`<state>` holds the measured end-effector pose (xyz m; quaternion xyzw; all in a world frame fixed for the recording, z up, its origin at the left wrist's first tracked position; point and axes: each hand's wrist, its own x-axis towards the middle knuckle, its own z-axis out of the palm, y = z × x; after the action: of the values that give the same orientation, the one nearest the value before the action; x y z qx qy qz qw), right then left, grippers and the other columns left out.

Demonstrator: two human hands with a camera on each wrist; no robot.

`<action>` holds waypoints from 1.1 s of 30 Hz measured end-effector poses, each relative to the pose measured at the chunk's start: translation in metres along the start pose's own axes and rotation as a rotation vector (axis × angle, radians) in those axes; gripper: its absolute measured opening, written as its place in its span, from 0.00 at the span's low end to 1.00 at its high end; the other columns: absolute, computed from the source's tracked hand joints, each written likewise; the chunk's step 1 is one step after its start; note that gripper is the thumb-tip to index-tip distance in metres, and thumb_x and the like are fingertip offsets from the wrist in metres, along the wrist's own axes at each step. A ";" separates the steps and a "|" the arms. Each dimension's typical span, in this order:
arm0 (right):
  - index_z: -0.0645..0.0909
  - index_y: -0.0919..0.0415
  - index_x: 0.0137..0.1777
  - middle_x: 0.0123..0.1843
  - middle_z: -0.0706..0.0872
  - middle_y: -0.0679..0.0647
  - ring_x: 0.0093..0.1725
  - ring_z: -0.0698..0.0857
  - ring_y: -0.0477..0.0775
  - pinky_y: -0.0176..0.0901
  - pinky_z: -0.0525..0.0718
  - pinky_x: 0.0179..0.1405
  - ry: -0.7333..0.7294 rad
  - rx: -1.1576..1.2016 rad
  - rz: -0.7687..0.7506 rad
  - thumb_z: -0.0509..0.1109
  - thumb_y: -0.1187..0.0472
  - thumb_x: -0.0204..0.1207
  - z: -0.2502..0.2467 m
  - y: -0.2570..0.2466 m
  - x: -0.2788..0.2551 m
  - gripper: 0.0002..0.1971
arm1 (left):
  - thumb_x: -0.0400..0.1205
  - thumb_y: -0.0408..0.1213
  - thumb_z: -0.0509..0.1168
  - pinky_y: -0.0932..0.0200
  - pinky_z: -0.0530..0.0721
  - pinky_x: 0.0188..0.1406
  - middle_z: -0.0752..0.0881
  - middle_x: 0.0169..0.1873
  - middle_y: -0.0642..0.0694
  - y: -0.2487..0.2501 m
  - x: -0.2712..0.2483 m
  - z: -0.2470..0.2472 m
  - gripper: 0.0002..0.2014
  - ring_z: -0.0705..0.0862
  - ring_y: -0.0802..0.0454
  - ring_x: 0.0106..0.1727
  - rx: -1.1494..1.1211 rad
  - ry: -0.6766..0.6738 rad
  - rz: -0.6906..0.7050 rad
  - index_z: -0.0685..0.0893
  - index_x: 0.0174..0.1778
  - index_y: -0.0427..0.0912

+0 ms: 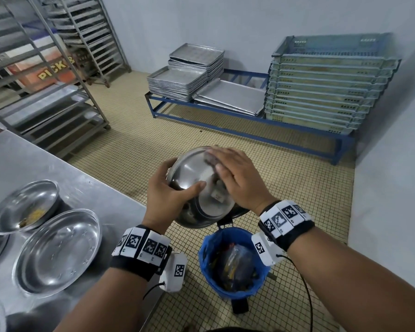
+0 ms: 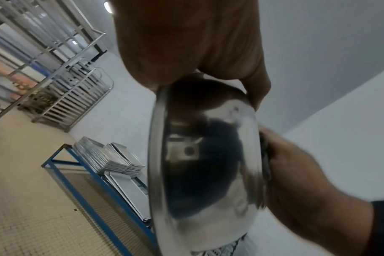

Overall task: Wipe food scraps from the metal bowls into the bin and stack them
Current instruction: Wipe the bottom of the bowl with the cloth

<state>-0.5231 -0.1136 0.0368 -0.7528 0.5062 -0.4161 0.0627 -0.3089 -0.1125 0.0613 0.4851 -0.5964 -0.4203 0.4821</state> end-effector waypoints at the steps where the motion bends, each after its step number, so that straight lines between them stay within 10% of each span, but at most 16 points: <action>1: 0.74 0.51 0.81 0.77 0.80 0.47 0.77 0.74 0.49 0.60 0.74 0.77 0.043 0.075 0.123 0.51 0.46 0.90 0.000 0.005 -0.003 0.24 | 0.57 0.55 0.87 0.41 0.96 0.46 0.92 0.55 0.45 0.000 0.000 0.000 0.41 0.94 0.45 0.52 -0.035 0.032 -0.019 0.83 0.67 0.53; 8: 0.73 0.49 0.82 0.79 0.77 0.42 0.77 0.75 0.40 0.53 0.77 0.79 0.223 0.480 0.407 0.53 0.44 0.90 0.009 -0.003 -0.011 0.24 | 0.62 0.50 0.86 0.41 0.94 0.46 0.91 0.59 0.38 0.000 0.006 0.002 0.34 0.94 0.38 0.55 -0.252 0.127 -0.062 0.84 0.64 0.55; 21: 0.77 0.54 0.79 0.81 0.75 0.43 0.62 0.78 0.57 0.35 0.73 0.63 0.058 0.033 -0.062 0.54 0.49 0.89 -0.021 -0.008 0.016 0.23 | 0.60 0.45 0.89 0.64 0.91 0.48 0.89 0.56 0.57 0.047 0.048 -0.020 0.42 0.91 0.64 0.53 0.337 -0.412 0.105 0.79 0.69 0.53; 27: 0.71 0.59 0.84 0.85 0.71 0.51 0.85 0.66 0.52 0.56 0.65 0.85 0.267 0.037 0.102 0.52 0.53 0.91 -0.007 -0.003 -0.005 0.25 | 0.54 0.53 0.89 0.39 0.95 0.46 0.91 0.57 0.41 0.031 0.047 -0.019 0.42 0.93 0.40 0.55 0.030 -0.163 0.020 0.83 0.64 0.50; 33: 0.57 0.62 0.89 0.91 0.56 0.57 0.91 0.53 0.58 0.66 0.61 0.87 0.321 0.093 0.194 0.52 0.53 0.91 0.026 -0.020 -0.021 0.29 | 0.59 0.46 0.89 0.42 0.94 0.41 0.92 0.56 0.37 0.029 0.035 -0.003 0.37 0.95 0.37 0.53 -0.234 0.032 -0.040 0.81 0.63 0.49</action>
<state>-0.4939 -0.0947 0.0187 -0.6208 0.5600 -0.5458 0.0558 -0.3131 -0.1416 0.0956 0.4439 -0.5257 -0.4890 0.5363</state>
